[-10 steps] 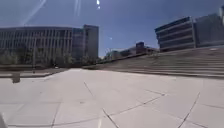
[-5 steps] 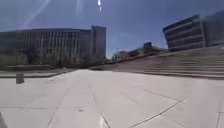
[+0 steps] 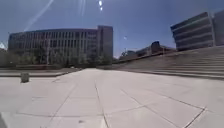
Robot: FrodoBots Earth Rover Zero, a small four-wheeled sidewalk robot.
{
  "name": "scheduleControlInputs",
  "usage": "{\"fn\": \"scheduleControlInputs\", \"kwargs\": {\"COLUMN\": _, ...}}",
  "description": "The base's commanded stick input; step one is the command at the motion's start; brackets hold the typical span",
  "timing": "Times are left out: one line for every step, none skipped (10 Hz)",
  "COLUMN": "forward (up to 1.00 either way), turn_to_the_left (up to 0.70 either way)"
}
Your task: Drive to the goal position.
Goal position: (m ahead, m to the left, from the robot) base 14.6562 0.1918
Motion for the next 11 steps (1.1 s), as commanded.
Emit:
{"fn": "scheduleControlInputs", "kwargs": {"forward": 0.70, "turn_to_the_left": 0.01}}
{"fn": "scheduleControlInputs", "kwargs": {"forward": 0.70, "turn_to_the_left": 0.00}}
{"fn": "scheduleControlInputs", "kwargs": {"forward": 0.70, "turn_to_the_left": 0.00}}
{"fn": "scheduleControlInputs", "kwargs": {"forward": 0.70, "turn_to_the_left": 0.00}}
{"fn": "scheduleControlInputs", "kwargs": {"forward": 0.70, "turn_to_the_left": 0.00}}
{"fn": "scheduleControlInputs", "kwargs": {"forward": 0.70, "turn_to_the_left": 0.00}}
{"fn": "scheduleControlInputs", "kwargs": {"forward": 0.69, "turn_to_the_left": 0.00}}
{"fn": "scheduleControlInputs", "kwargs": {"forward": 0.70, "turn_to_the_left": 0.00}}
{"fn": "scheduleControlInputs", "kwargs": {"forward": 0.70, "turn_to_the_left": 0.00}}
{"fn": "scheduleControlInputs", "kwargs": {"forward": 0.70, "turn_to_the_left": 0.00}}
{"fn": "scheduleControlInputs", "kwargs": {"forward": 0.70, "turn_to_the_left": 0.00}}
